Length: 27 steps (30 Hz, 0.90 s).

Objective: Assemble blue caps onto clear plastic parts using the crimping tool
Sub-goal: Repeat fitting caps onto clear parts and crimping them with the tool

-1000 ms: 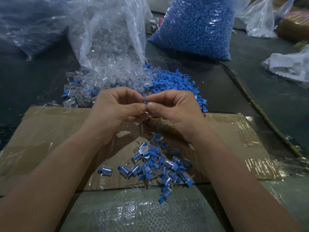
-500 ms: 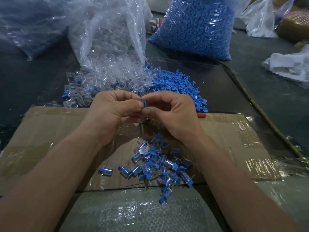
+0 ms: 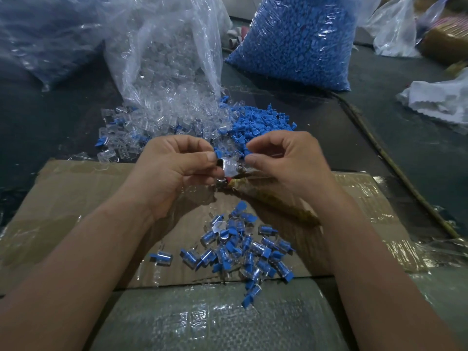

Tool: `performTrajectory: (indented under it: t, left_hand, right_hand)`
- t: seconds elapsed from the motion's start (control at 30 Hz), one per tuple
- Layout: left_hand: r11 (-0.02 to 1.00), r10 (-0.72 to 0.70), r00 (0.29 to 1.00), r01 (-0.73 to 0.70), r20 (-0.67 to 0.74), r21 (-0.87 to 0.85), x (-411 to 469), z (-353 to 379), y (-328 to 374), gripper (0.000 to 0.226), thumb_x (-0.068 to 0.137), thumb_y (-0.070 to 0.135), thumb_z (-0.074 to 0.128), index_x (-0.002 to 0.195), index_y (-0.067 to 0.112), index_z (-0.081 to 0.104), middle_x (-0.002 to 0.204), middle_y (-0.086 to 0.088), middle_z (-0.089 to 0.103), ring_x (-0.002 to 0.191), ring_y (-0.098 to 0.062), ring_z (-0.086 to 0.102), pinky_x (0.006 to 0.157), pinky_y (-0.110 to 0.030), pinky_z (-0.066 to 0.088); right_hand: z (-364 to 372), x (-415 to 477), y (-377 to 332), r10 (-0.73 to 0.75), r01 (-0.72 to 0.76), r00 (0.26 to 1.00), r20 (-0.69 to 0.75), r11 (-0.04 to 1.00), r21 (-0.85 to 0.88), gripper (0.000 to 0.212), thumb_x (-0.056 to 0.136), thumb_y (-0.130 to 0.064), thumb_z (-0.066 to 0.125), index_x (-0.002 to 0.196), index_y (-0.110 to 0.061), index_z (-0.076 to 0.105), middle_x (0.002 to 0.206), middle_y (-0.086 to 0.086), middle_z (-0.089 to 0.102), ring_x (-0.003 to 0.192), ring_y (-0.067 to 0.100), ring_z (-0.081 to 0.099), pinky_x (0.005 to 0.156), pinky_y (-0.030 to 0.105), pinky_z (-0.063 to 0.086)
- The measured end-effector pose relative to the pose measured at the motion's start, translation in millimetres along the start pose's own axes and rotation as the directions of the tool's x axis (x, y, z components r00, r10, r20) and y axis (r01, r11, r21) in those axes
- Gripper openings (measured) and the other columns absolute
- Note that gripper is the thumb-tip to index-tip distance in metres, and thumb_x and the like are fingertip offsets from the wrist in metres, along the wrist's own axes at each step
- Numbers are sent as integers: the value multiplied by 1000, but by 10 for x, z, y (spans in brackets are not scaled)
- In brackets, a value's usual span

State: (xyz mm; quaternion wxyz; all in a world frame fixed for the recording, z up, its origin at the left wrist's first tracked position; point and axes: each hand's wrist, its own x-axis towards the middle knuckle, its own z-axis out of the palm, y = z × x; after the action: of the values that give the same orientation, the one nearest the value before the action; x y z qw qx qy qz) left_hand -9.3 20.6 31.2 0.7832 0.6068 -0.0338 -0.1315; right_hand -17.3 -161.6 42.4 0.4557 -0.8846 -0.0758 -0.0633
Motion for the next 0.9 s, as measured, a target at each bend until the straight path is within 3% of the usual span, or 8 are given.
performTrajectory:
  t: [0.1, 0.2, 0.3, 0.4, 0.53, 0.7, 0.9]
  left_hand:
    - [1000, 3, 1000, -3, 1, 7, 15, -14, -1, 16, 58, 6, 61, 73, 4, 56, 54, -3, 64, 54, -13, 66, 48, -18, 53]
    - [1000, 9, 1000, -9, -7, 0, 22, -21, -3, 16, 58, 6, 60, 73, 4, 56, 53, -3, 64, 54, -13, 66, 50, -18, 54]
    - [1000, 20, 1000, -20, -10, 10, 28, -38, -1, 16, 59, 6, 60, 74, 4, 57, 55, -3, 64, 56, -14, 66, 52, -19, 54]
    - [1000, 22, 1000, -21, -19, 12, 33, -51, -2, 17, 58, 7, 61, 75, 4, 57, 56, -3, 64, 56, -14, 66, 52, -18, 54]
    - [1000, 25, 999, -25, -24, 14, 37, -55, -8, 18, 58, 8, 61, 75, 4, 57, 55, -3, 64, 56, -14, 66, 51, -18, 53]
    - [1000, 24, 999, -24, -30, 5, 50, -59, -17, 14, 61, 5, 60, 75, 4, 56, 55, -2, 64, 57, -14, 67, 52, -18, 54]
    - [999, 39, 998, -40, -47, -15, 61, -81, -17, 16, 58, 7, 60, 74, 5, 56, 55, -2, 64, 57, -13, 67, 52, -18, 55]
  right_hand:
    - [-177, 34, 92, 74, -74, 997, -2, 989, -128, 20, 73, -23, 76, 77, -36, 61, 76, -20, 61, 71, -10, 57, 64, 2, 41]
    - [-292, 47, 133, 157, -130, 984, 86, 956, -262, 24, 71, -28, 77, 91, -32, 64, 83, -24, 57, 83, -7, 55, 65, 2, 39]
    - [-354, 21, 124, 264, -184, 943, 202, 921, -344, 44, 66, -36, 78, 105, -35, 59, 93, -24, 52, 97, 2, 51, 75, 16, 36]
    - [-346, -9, 91, 355, -197, 871, 339, 886, -421, 73, 57, -44, 80, 123, -36, 49, 103, -21, 46, 101, 5, 47, 77, 22, 35]
    - [-195, 8, 90, 384, -70, 836, 392, 783, -618, 89, 54, -51, 80, 131, -31, 39, 110, -13, 37, 109, 12, 38, 95, 36, 38]
    - [-189, 20, 75, 339, -67, 876, 344, 790, -609, 74, 56, -53, 79, 120, -31, 50, 100, -12, 42, 98, 12, 41, 85, 35, 41]
    - [-102, 11, 33, 257, -31, 932, 256, 760, -649, 27, 65, -39, 69, 88, -32, 58, 78, -15, 47, 72, 7, 46, 57, 26, 34]
